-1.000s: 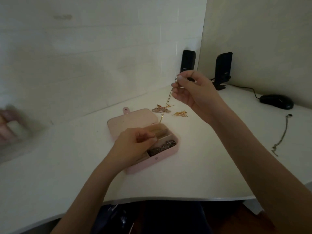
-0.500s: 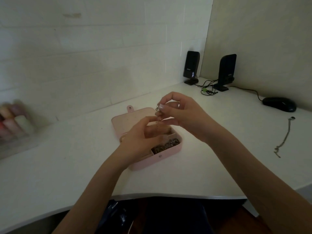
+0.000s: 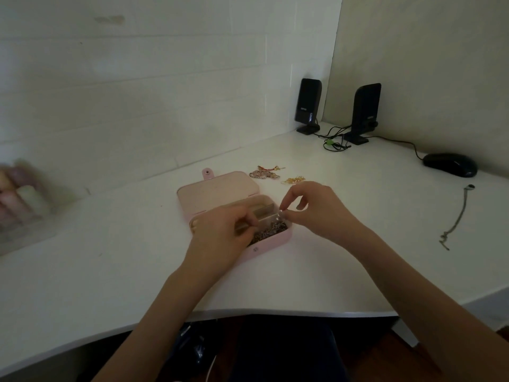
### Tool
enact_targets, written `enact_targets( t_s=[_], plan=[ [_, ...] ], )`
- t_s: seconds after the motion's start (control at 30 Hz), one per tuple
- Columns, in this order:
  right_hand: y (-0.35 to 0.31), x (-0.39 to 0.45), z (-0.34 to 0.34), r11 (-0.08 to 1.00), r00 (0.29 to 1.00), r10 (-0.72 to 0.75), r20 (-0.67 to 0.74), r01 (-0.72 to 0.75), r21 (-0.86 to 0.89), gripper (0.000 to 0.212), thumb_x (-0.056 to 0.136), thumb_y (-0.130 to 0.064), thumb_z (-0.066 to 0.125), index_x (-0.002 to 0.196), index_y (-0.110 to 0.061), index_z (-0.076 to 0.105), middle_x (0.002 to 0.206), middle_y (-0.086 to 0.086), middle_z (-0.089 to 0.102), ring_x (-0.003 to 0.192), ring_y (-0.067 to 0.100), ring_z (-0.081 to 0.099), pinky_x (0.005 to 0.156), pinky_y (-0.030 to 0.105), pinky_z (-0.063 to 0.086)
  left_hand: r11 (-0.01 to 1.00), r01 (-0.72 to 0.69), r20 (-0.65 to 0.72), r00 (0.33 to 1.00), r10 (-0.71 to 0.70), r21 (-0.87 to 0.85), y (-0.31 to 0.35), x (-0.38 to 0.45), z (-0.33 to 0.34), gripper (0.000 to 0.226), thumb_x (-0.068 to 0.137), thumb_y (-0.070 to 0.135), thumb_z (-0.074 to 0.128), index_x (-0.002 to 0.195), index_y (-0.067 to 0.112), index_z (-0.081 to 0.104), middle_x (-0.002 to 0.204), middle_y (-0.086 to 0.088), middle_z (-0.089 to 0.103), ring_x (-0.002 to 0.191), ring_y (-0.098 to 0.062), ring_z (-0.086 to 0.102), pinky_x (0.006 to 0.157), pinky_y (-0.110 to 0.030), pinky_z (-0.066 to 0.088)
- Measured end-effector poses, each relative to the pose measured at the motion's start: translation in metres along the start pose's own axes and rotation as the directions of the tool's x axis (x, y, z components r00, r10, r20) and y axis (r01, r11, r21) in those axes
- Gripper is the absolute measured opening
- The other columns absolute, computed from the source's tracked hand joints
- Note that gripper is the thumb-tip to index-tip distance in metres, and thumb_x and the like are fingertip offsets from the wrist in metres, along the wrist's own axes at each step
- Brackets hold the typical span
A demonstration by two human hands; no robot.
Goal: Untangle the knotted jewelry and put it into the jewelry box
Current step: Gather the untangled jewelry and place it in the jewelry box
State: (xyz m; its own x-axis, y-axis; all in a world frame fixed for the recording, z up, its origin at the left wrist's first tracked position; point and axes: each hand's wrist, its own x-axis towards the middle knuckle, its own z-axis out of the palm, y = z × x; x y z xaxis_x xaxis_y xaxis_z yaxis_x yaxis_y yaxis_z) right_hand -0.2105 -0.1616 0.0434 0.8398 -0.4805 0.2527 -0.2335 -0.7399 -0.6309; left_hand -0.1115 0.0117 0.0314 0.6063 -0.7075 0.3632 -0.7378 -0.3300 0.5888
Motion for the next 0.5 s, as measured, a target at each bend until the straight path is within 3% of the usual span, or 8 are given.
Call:
enact_targets(
  t_s=[0.17, 0.27, 0.4, 0.5],
  plan=[
    [0.013, 0.002, -0.004, 0.998, 0.999, 0.04, 0.022, -0.041, 0.056, 0.011, 0.082, -0.021, 0.073, 0.085, -0.029, 0.067, 0.096, -0.01, 0.063, 0.072, 0.006, 0.058, 0.061, 0.011, 0.041, 0.991, -0.102, 0.01, 0.995, 0.102, 0.088, -0.001, 0.001, 0.001, 0.01, 0.083, 0.021, 0.071, 0.09, 0.026, 0.075, 0.087, 0.016, 0.064, 0.084, -0.001, 0.05, 0.073, 0.003, 0.027],
    [0.029, 0.0, -0.018, 0.99, 0.994, 0.093, -0.06, -0.085, 0.114, 0.007, 0.085, -0.019, 0.069, 0.085, -0.026, 0.069, 0.088, -0.014, 0.066, 0.065, 0.002, 0.058, 0.056, 0.011, 0.039, 0.99, -0.125, -0.02, 0.992, 0.126, 0.068, 0.0, 0.006, 0.01, 0.011, 0.084, 0.018, 0.069, 0.092, 0.023, 0.074, 0.091, 0.012, 0.067, 0.088, -0.006, 0.054, 0.07, -0.008, 0.028],
    [0.071, -0.012, -0.047, 0.981, 0.965, 0.106, -0.239, -0.14, -0.132, 0.007, 0.091, -0.018, 0.061, 0.094, -0.02, 0.067, 0.098, -0.006, 0.061, 0.086, 0.011, 0.056, 0.07, 0.019, 0.036, 0.966, -0.256, 0.013, 0.966, 0.257, -0.032, 0.015, 0.02, 0.034, 0.011, 0.083, 0.018, 0.062, 0.085, 0.02, 0.073, 0.09, 0.005, 0.071, 0.084, -0.004, 0.059, 0.083, -0.022, 0.044],
    [0.111, -0.026, -0.074, 0.925, 0.914, 0.167, -0.371, -0.276, -0.263, 0.015, 0.095, -0.016, 0.053, 0.105, -0.015, 0.064, 0.114, 0.005, 0.059, 0.103, 0.02, 0.054, 0.083, 0.028, 0.039, 0.943, -0.326, 0.037, 0.944, 0.329, -0.072, 0.041, 0.029, 0.057, 0.011, 0.085, 0.016, 0.064, 0.087, 0.019, 0.074, 0.089, 0.007, 0.071, 0.079, -0.002, 0.057, 0.085, -0.033, 0.047]
  ],
)
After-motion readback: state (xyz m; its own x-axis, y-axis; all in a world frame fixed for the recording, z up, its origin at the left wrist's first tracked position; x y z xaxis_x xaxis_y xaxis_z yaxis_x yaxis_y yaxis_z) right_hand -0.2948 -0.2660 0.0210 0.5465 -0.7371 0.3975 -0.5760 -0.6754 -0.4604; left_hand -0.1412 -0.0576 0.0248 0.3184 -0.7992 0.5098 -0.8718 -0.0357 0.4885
